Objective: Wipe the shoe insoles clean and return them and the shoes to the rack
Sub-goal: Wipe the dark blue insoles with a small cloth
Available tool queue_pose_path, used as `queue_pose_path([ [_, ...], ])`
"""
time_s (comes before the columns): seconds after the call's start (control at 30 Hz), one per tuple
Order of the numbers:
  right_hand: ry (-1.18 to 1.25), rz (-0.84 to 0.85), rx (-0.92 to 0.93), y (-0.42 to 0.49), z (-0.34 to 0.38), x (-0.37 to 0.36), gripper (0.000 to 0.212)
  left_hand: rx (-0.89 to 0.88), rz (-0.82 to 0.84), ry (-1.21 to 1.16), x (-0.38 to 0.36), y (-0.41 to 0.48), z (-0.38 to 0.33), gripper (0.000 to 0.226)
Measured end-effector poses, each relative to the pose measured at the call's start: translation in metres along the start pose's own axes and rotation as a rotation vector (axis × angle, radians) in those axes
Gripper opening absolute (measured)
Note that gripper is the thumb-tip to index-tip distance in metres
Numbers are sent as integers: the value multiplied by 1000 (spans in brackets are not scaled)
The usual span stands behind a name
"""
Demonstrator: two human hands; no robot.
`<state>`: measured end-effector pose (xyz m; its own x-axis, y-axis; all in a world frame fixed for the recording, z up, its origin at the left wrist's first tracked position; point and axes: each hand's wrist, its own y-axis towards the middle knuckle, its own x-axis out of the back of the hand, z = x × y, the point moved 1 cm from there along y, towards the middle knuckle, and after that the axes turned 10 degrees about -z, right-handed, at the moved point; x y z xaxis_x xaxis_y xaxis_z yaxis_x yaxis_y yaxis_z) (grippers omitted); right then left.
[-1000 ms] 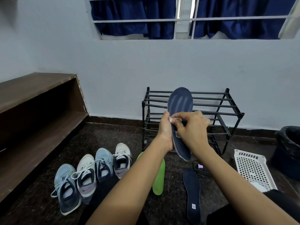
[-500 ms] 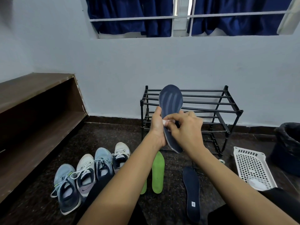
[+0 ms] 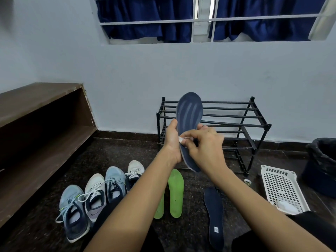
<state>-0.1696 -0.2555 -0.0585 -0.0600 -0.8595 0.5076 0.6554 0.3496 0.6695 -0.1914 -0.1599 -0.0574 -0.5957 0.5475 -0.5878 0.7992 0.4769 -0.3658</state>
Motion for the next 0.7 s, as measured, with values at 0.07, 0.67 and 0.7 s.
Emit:
queue_pose_path([
  [0.07, 4, 38, 8, -4, 3, -2, 12, -14, 22, -55, 2, 1, -7, 65],
  [0.67, -119, -91, -32, 11, -9, -4, 11, 76, 28, 30, 0, -8, 15, 67],
  [0.7, -104, -86, -27, 9, -7, -5, 11, 67, 24, 32, 2, -7, 13, 66],
])
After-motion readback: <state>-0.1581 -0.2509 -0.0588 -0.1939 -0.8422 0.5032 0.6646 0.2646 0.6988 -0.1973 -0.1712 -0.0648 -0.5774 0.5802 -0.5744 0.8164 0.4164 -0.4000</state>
